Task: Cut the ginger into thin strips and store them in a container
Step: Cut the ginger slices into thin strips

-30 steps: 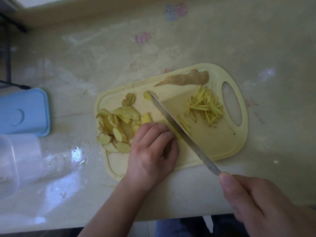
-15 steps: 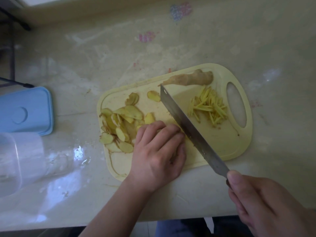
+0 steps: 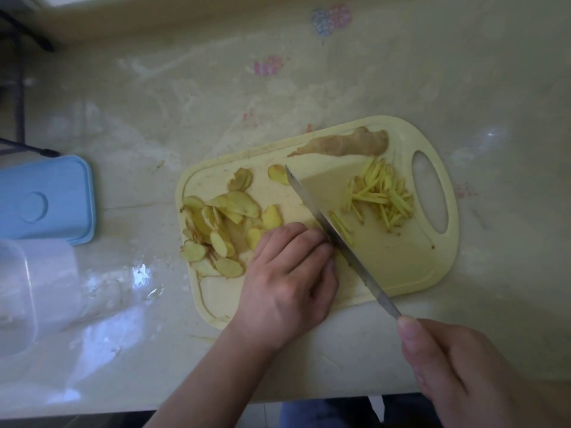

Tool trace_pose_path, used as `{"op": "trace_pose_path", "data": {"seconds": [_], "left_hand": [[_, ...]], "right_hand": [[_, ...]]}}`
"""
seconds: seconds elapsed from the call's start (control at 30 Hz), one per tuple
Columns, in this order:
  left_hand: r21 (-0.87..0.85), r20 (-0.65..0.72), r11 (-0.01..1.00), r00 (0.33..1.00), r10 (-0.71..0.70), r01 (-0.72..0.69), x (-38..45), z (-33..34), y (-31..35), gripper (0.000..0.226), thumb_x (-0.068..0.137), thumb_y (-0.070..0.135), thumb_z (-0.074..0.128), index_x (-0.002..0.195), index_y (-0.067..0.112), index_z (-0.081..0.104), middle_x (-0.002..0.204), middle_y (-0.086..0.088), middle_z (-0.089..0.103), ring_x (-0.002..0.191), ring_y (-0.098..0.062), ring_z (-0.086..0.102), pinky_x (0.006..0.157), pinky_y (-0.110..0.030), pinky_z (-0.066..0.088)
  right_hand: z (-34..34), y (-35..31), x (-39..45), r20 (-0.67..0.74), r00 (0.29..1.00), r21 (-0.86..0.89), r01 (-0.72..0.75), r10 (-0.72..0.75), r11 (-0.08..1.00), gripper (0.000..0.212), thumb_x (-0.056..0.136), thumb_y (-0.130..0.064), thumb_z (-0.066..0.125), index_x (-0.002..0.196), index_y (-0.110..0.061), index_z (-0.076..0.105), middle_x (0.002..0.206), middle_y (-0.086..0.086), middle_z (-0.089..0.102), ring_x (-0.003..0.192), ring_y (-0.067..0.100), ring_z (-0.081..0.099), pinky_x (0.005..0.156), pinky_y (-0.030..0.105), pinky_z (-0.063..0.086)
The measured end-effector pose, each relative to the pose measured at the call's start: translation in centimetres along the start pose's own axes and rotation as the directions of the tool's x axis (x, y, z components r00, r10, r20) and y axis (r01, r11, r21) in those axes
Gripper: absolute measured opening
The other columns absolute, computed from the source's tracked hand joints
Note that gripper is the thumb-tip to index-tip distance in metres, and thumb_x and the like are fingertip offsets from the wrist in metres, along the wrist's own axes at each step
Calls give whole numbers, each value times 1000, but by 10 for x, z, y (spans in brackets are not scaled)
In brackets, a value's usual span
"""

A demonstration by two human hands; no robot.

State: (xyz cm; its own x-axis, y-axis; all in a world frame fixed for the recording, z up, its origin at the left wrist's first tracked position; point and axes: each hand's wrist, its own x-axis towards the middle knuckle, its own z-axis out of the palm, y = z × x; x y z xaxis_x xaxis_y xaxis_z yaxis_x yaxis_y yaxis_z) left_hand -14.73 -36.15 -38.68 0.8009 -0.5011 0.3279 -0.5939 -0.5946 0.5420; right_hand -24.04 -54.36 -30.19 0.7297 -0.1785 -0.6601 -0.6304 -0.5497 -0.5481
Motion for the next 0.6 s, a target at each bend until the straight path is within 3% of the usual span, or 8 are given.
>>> {"op": "trace_pose_path", "data": {"seconds": [0.17,0.27,0.47,0.6], "left_hand": [[-5,-16,1000,1000,-5,5,-1,-1,1,11,90,7,69,92,-1,76,102,-12,72,96,-33,67,83,-45,52],[-11,-41,1000,999,-17,16,-1,-3,1,11,89,7,69,90,-1,76,100,-14,71,93,-34,67,81,-46,52],[-4,-41,1000,999,-5,5,-2,-2,1,12,90,7,67,87,-1,76,99,-11,73,93,-34,67,81,-45,51],[5,-23,1000,1000,4,-4,-2,-1,0,12,91,7,67,88,0,76,101,-11,73,94,-34,67,81,-44,51]], "right_hand": [[-3,1,7,25,999,69,25,-27,997,95,58,-109,3,63,-27,52,49,1,53,47,11,51,60,36,44],[-3,4,7,35,999,87,2,-5,996,99,60,-109,9,65,-17,46,49,6,49,43,10,47,54,40,42],[-5,4,1,98,995,46,-14,10,999,106,56,-111,11,72,-12,44,48,4,39,43,11,40,48,24,28],[-8,-4,-2,89,995,-2,-35,35,999,107,48,-110,-3,72,-21,51,48,2,49,47,10,51,49,20,35]]}}
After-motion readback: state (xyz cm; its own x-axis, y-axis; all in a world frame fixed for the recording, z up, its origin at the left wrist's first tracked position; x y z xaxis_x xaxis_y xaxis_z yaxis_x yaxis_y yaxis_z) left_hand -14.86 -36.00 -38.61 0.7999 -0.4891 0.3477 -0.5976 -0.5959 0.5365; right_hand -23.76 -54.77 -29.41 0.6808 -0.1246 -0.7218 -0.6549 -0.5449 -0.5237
